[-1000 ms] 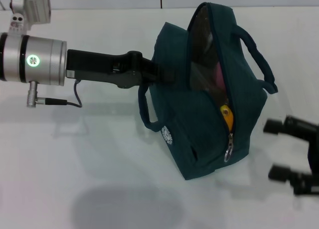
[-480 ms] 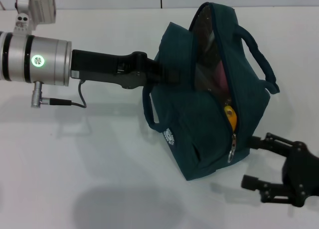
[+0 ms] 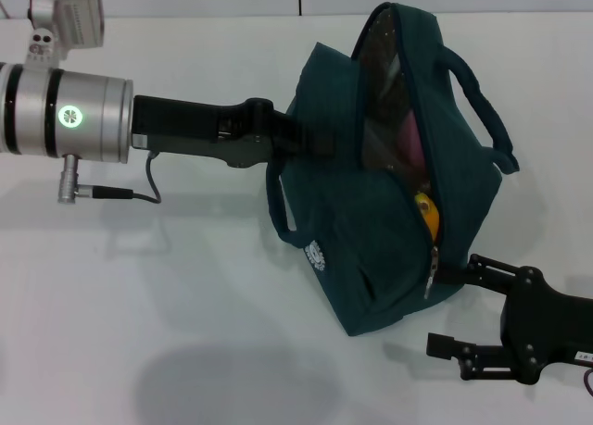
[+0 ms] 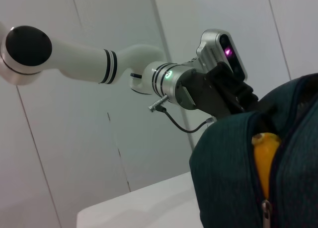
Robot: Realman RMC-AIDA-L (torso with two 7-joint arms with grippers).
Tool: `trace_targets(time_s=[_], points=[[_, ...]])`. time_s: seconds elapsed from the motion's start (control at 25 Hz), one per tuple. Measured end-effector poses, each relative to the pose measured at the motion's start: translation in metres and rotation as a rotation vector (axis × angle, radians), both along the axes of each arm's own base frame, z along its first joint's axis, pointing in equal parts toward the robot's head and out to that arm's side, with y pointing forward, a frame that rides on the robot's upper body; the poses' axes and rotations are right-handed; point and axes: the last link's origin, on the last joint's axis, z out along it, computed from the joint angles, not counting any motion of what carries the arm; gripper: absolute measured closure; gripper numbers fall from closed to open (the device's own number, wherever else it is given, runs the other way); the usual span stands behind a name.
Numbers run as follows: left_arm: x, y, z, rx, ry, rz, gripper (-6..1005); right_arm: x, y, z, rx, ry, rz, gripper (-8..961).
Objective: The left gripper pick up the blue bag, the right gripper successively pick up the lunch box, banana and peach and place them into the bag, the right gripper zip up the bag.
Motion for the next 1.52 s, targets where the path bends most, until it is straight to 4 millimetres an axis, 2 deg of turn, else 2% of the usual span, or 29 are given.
trace_targets(time_s=[0.28, 0.64, 1.52], points=[[0.001, 0.000, 0.000, -0.001, -0.001, -0.003, 957, 0.001, 0.002, -0.002, 0.031, -0.010, 0.012, 83], [0.003, 0.000, -0.002, -0.004, -0.006, -0.004, 957, -0.014, 0.007, -0.011, -0.008, -0.011, 0.077, 83], [0.000, 0.001, 0.001, 0.004, -0.002, 0.002, 956, -0.002, -0.001, -0.004, 0.044, 0.014, 0.017, 85]])
